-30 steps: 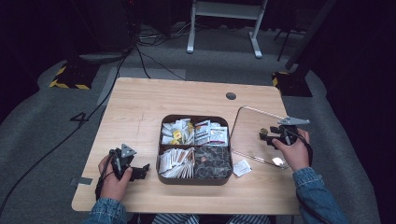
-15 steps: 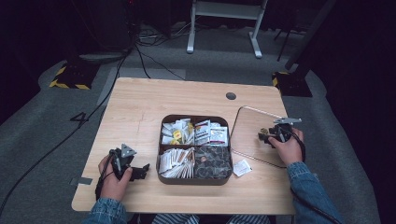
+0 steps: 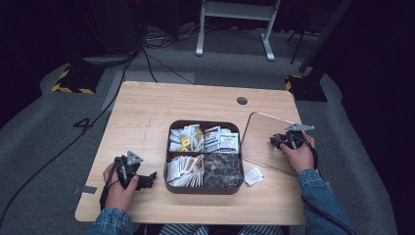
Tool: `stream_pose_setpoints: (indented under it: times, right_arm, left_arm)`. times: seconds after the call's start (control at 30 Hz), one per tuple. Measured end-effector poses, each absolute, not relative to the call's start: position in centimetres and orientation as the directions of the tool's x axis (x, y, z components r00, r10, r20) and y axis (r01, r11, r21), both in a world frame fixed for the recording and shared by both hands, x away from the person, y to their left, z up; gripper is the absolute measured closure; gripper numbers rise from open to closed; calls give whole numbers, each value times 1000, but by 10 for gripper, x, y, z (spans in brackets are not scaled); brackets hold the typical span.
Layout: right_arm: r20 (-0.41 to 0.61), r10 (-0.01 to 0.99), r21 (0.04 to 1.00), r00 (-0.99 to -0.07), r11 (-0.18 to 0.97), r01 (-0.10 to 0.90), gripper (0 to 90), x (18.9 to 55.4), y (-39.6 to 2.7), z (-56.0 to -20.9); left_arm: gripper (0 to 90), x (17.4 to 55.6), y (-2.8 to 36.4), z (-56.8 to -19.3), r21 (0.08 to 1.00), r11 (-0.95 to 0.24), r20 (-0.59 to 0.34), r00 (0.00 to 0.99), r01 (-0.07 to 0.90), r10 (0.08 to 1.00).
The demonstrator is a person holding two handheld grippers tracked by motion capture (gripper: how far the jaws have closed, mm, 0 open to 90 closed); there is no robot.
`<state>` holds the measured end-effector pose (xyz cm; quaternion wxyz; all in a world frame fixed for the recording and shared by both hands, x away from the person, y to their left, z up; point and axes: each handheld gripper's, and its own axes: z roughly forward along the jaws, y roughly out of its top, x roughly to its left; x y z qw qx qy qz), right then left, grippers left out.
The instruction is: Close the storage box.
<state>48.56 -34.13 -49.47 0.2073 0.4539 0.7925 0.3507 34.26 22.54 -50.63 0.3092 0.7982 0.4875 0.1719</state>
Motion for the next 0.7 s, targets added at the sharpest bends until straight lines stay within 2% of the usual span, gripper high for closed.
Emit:
stream_pose_setpoints:
  times: [0.4, 0.7]
  right_arm:
    - [-3, 870, 757, -494, 325, 567, 588, 485, -342, -496]
    - [40, 867, 772, -496, 288, 567, 588, 484, -351, -487]
  left_arm:
    - [1, 343, 225, -506, 661, -333, -27, 466, 672, 885]
    - [1, 343, 225, -506, 661, -333, -27, 466, 672, 885]
